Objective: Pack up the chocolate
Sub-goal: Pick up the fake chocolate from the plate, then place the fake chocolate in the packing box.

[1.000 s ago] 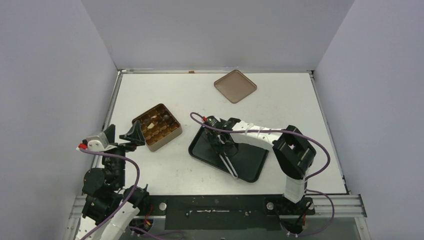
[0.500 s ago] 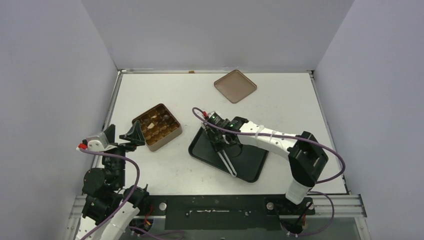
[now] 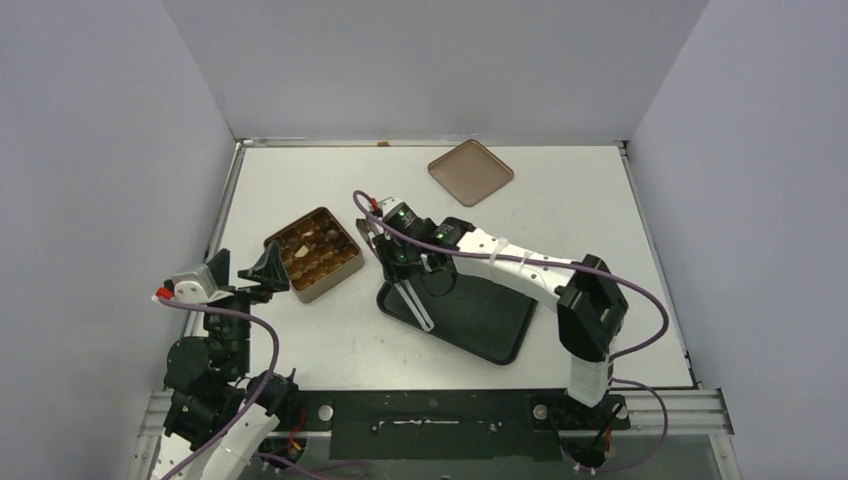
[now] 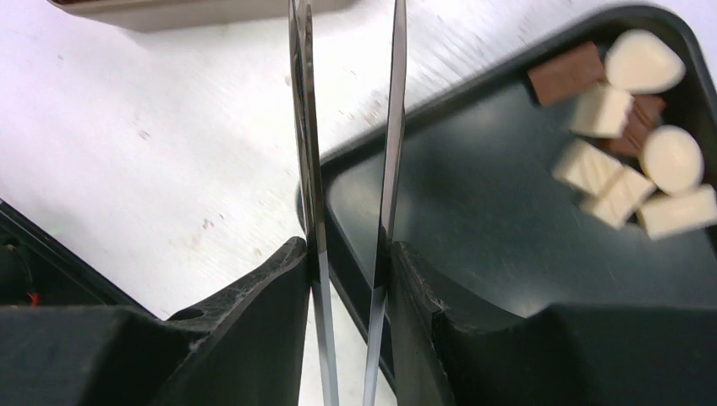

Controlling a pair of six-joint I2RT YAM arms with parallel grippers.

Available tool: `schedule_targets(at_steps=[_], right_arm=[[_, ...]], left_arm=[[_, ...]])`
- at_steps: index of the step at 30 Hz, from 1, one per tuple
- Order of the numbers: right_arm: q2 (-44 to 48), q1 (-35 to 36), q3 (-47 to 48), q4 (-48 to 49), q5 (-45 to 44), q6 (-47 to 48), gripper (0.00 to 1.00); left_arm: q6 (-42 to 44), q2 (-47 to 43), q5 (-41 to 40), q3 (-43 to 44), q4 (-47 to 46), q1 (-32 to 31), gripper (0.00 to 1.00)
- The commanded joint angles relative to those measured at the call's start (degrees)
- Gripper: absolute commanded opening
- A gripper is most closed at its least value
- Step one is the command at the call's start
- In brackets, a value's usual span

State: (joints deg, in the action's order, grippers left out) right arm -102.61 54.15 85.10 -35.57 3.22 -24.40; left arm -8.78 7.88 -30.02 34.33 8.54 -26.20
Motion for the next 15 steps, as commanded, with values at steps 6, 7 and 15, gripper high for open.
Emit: schedule_targets(at_steps=[6, 7, 15], right_arm=[[-10.2, 3.4, 12.5, 5.3, 4.5, 1.7, 0.21], [-11.2, 3.6, 13.2, 5.7, 5.0, 1.5, 0.21], [-18.0, 5.6, 19.6, 4.4, 6.0, 1.3, 0.23]], left_arm=[[-0.1, -0.9, -1.8, 0.9, -0.5, 0.2, 0.97], [-0.2, -1.0, -1.7, 0.9, -0.5, 0.2, 0.97], [-0.2, -1.2, -1.4, 0.8, -0.5, -0.1, 0.97]])
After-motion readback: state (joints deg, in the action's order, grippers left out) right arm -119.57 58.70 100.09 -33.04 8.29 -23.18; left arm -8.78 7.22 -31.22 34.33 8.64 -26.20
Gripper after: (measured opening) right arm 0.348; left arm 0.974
